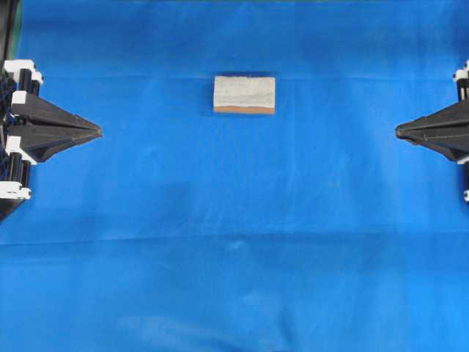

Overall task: Hand over the sponge with the left arm and wipe it with the right arm.
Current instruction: 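Move the left gripper to the grey-and-tan sponge and close on it, then lift the sponge with the left gripper and carry it toward the right gripper, then close the right gripper on the sponge's free end beside the left gripper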

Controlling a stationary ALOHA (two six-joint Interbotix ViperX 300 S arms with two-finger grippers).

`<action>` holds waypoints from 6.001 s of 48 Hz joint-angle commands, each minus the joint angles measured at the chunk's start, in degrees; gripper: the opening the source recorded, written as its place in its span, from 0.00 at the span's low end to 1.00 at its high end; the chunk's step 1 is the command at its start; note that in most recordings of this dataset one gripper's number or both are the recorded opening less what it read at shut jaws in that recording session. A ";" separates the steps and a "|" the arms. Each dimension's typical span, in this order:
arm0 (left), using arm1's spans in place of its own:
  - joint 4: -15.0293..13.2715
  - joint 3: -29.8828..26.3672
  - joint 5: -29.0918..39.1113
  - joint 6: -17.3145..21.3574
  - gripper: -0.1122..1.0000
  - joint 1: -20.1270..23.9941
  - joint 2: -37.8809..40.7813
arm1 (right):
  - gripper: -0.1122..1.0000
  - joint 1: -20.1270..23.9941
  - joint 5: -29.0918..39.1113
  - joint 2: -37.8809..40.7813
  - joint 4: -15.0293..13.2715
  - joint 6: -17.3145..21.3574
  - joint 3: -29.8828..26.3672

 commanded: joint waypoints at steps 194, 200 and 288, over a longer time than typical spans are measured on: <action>-1.49 -31.82 16.26 -4.39 0.46 3.69 47.11 | 0.11 -6.24 6.68 6.42 0.26 1.32 -2.72; -1.49 -31.73 16.26 -4.31 0.46 3.69 47.20 | 0.11 -6.15 6.68 8.17 0.44 3.25 -3.78; -1.41 -31.55 16.35 -3.69 0.43 4.22 47.11 | 0.74 -4.04 10.99 49.48 0.00 4.31 -29.00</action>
